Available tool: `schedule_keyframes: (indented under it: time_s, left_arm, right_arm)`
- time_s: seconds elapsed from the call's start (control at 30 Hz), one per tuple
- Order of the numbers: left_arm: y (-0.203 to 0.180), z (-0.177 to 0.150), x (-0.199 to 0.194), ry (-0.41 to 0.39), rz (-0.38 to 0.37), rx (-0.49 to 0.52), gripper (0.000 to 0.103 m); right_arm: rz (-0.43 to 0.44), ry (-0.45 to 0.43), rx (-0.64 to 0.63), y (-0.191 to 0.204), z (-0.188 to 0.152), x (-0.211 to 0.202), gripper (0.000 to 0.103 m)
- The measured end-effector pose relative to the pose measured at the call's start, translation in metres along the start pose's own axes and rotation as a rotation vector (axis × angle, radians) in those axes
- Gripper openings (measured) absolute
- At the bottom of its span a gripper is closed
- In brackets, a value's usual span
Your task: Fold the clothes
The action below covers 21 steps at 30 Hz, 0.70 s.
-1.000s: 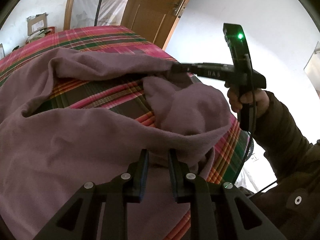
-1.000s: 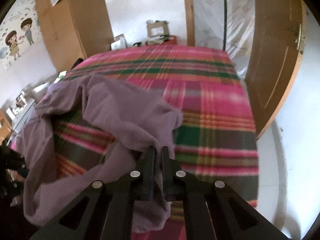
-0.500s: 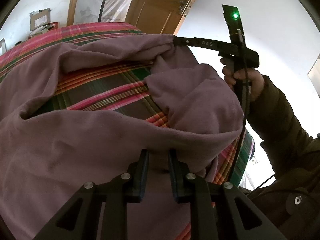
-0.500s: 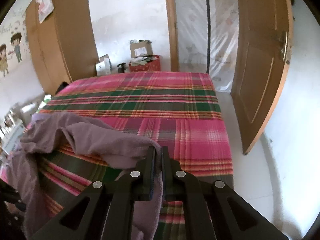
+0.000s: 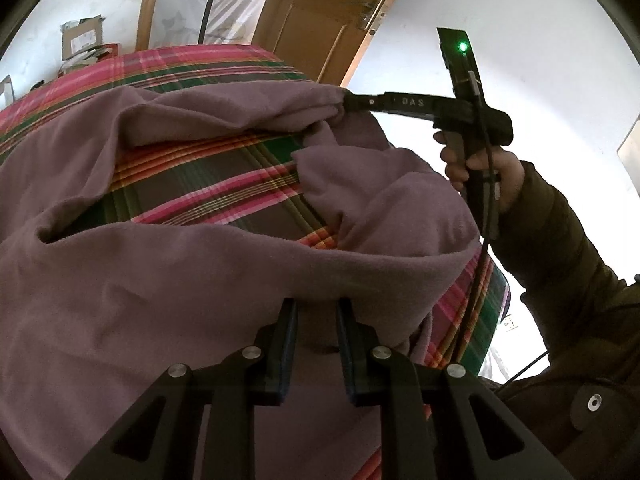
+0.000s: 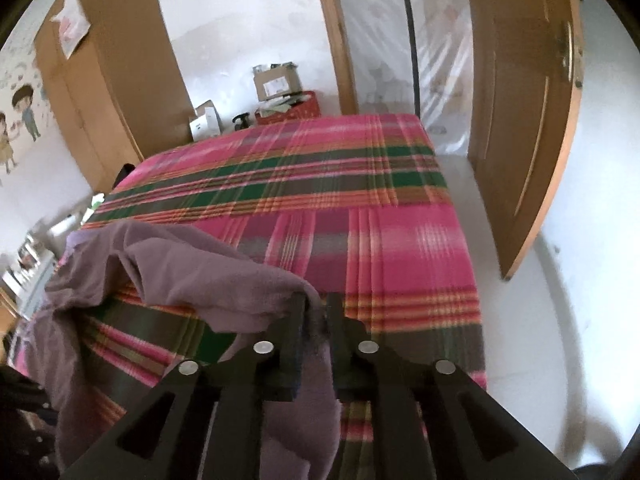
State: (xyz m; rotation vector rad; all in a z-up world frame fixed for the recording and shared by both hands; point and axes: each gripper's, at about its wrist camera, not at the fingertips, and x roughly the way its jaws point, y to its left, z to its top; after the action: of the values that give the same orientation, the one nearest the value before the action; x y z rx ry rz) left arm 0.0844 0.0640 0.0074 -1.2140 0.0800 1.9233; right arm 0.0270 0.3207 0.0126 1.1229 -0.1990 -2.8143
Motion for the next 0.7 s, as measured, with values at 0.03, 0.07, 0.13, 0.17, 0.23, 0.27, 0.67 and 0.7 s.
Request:
schedule_keyframes:
  time_s: [0.03,0.07,0.13,0.17,0.23,0.27,0.67,0.7]
  left_arm:
    - [-0.001,0.0,0.0,-0.001,0.0,0.002,0.02]
    - [-0.001,0.001,0.0,-0.003,-0.001,0.004,0.02]
    - [-0.002,0.001,-0.002,-0.01,-0.002,0.005,0.02]
    - [-0.002,0.001,-0.003,-0.014,-0.003,0.004,0.02]
    - [-0.001,0.001,-0.004,-0.022,-0.008,0.001,0.02]
    - [0.0,0.001,-0.005,-0.025,-0.01,0.0,0.02]
    - [0.001,0.002,-0.015,-0.05,-0.013,-0.008,0.02]
    - [0.002,0.002,-0.015,-0.05,-0.012,-0.011,0.02]
  right_arm:
    - [0.009,0.0,0.005,-0.001,-0.003,-0.003,0.019]
    - [0.018,0.001,0.01,-0.001,-0.006,-0.006,0.023]
    - [0.036,0.002,0.019,-0.002,-0.012,-0.012,0.033]
    - [0.045,0.002,0.024,-0.003,-0.016,-0.015,0.033]
    - [0.064,0.004,0.033,-0.004,-0.022,-0.021,0.034]
    - [0.08,0.005,0.037,-0.004,-0.027,-0.024,0.034]
    - [0.094,0.133,-0.054,0.011,-0.066,-0.006,0.04]
    - [0.091,0.135,-0.051,0.012,-0.067,-0.006,0.04]
